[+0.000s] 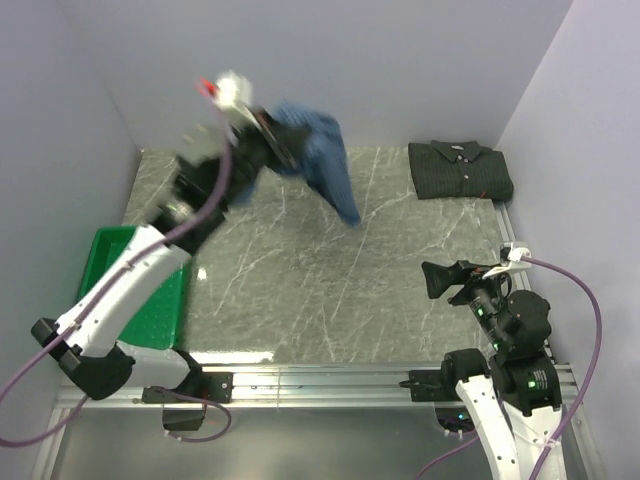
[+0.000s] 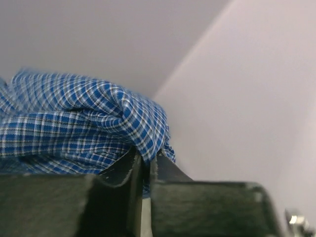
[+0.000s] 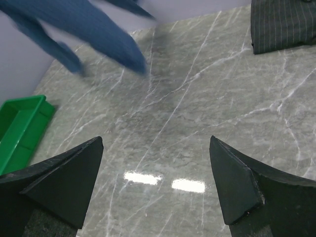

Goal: Fold and stack the long sleeve shirts
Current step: Move the shirt to the center of the board, then flatten the shirt out

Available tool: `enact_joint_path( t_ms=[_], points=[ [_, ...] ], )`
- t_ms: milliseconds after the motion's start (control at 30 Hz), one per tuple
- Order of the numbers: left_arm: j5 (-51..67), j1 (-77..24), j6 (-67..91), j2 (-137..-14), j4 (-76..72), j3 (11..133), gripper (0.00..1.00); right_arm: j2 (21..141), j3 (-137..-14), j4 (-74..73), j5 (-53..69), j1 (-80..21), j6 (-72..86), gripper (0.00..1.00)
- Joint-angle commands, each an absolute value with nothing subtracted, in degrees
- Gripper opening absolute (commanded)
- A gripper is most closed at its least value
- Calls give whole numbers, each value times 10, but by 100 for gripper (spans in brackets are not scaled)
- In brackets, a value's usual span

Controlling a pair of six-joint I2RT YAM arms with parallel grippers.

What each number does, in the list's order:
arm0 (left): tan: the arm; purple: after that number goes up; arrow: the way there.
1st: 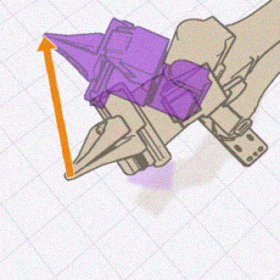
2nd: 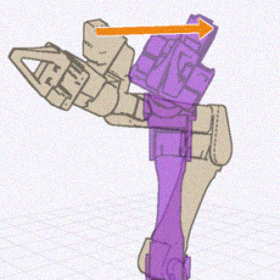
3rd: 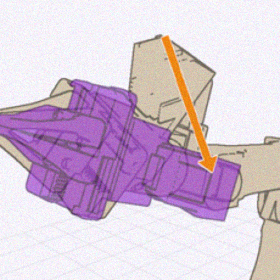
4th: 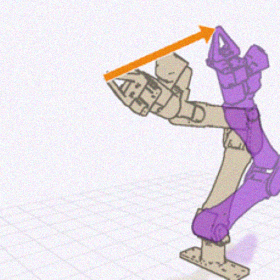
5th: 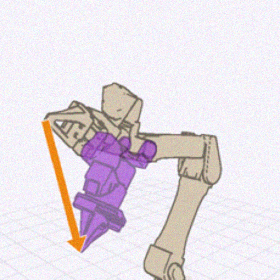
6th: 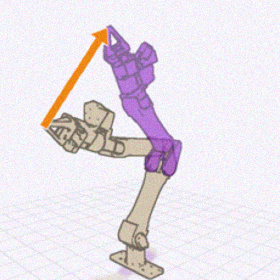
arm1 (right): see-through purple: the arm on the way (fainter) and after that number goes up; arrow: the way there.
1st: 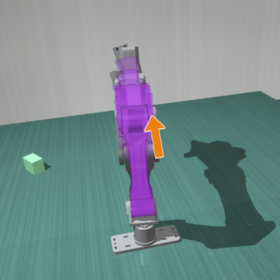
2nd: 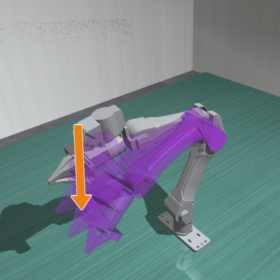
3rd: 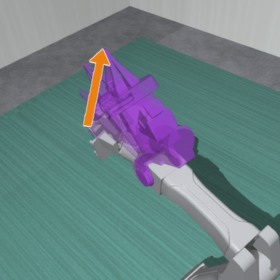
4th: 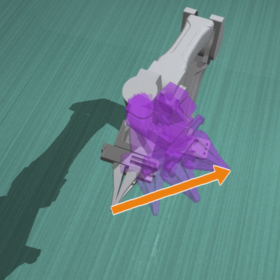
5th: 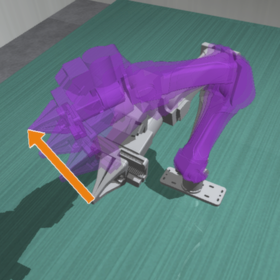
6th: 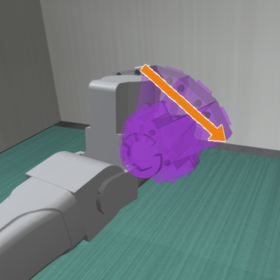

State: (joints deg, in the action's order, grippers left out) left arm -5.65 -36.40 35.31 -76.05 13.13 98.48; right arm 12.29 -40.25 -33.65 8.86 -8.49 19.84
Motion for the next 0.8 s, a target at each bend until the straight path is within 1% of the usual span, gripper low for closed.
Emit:
enact_joint_path(
  t_ms=[0, 33, 67, 100, 167, 200, 267, 300, 400, 500, 567, 600, 633, 667, 700, 733, 767],
  points=[
    [-54, -456, 323, -686, 25, 820, 15, 120, -400, -316, 91, -91, 183, 95],
    [-63, -472, 324, -652, 25, 780, 19, 120, -400, -315, 103, -91, 178, 95],
    [-87, -485, 327, -635, 31, 708, 24, 124, -400, -310, 110, -92, 177, 95],
    [-102, -507, 337, -616, 39, 677, 34, 127, -398, -308, 119, -92, 175, 95],
    [-126, -519, 350, -558, 66, 603, 41, 141, -397, -297, 154, -92, 177, 95],
    [-143, -520, 369, -539, 80, 584, 52, 148, -396, -293, 166, -92, 179, 95],
    [-163, -520, 388, -492, 131, 546, 67, 182, -400, -294, 200, -92, 184, 93],
    [-176, -520, 402, -481, 147, 536, 77, 196, -409, -300, 211, -92, 183, 92],
    [-180, -520, 446, -465, 202, 512, 87, 269, -435, -333, 246, -93, 179, 87],
    [-194, -519, 508, -486, 241, 498, 89, 337, -449, -367, 248, -104, 182, 86],
    [-212, -514, 523, -522, 269, 497, 89, 369, -449, -371, 224, -122, 189, 86],
    [-215, -500, 538, -535, 277, 497, 89, 379, -452, -371, 210, -148, 197, 86],
    [-212, -486, 540, -558, 274, 496, 89, 389, -453, -371, 178, -164, 202, 86],
    [-185, -470, 539, -569, 265, 491, 89, 414, -457, -372, 158, -180, 206, 86],
    [-166, -427, 539, -581, 257, 488, 88, 429, -463, -372, 139, -204, 209, 86],
    [-146, -405, 536, -602, 231, 486, 88, 443, -467, -373, 92, -245, 221, 86],
    [-119, -385, 534, -613, 215, 482, 87, 471, -470, -374, 71, -269, 228, 86]
  ],
)
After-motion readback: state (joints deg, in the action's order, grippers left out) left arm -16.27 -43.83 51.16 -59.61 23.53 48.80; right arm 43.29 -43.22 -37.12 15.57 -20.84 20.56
